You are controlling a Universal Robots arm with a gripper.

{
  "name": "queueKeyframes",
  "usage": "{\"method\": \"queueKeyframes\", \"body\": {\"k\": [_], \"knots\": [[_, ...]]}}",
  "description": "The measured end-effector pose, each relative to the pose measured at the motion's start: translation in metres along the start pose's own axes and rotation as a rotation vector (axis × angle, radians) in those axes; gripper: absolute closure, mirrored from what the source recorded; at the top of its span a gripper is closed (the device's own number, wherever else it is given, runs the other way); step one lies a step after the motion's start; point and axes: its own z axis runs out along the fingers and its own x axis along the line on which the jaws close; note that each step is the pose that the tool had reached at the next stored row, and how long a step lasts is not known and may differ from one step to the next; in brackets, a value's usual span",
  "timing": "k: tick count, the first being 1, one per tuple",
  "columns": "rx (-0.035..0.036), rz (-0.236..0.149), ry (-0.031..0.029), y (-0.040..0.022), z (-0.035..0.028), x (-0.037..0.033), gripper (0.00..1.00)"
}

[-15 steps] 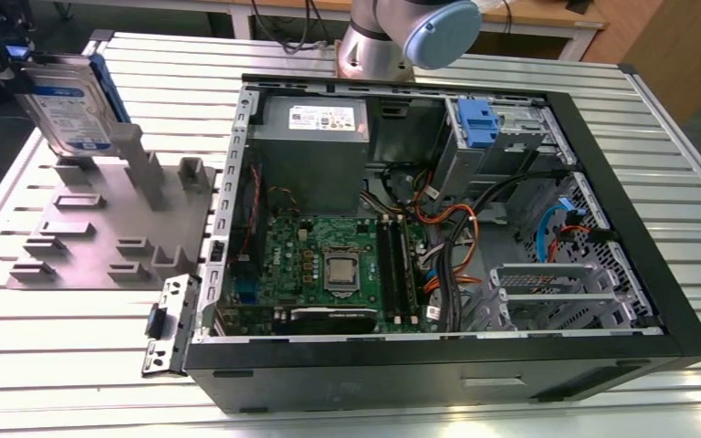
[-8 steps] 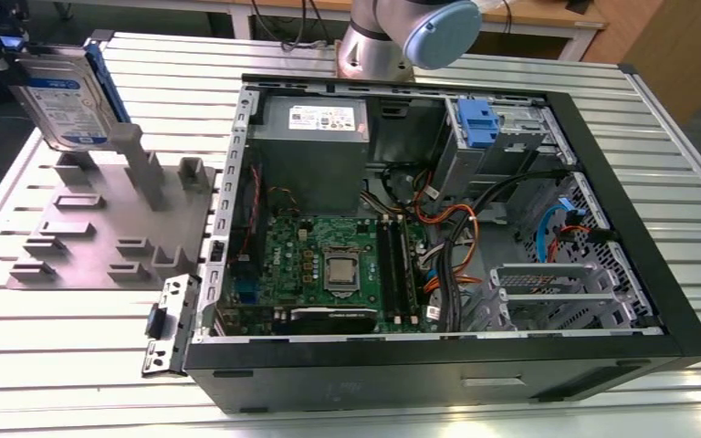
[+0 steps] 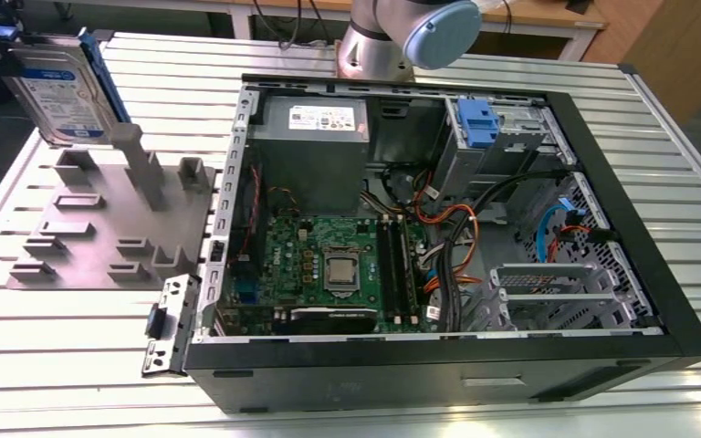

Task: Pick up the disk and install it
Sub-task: 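Pick up the disk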

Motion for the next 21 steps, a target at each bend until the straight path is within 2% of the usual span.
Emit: {"method": "queueKeyframes", "body": {"k": [10, 21], "knots": [[0.0000, 0.000, 0.0000, -0.0002, -0.0125, -0.0002, 0.64], [-0.0001, 0.000, 0.0000, -0.0002, -0.0151, -0.0003, 0.64]]}}
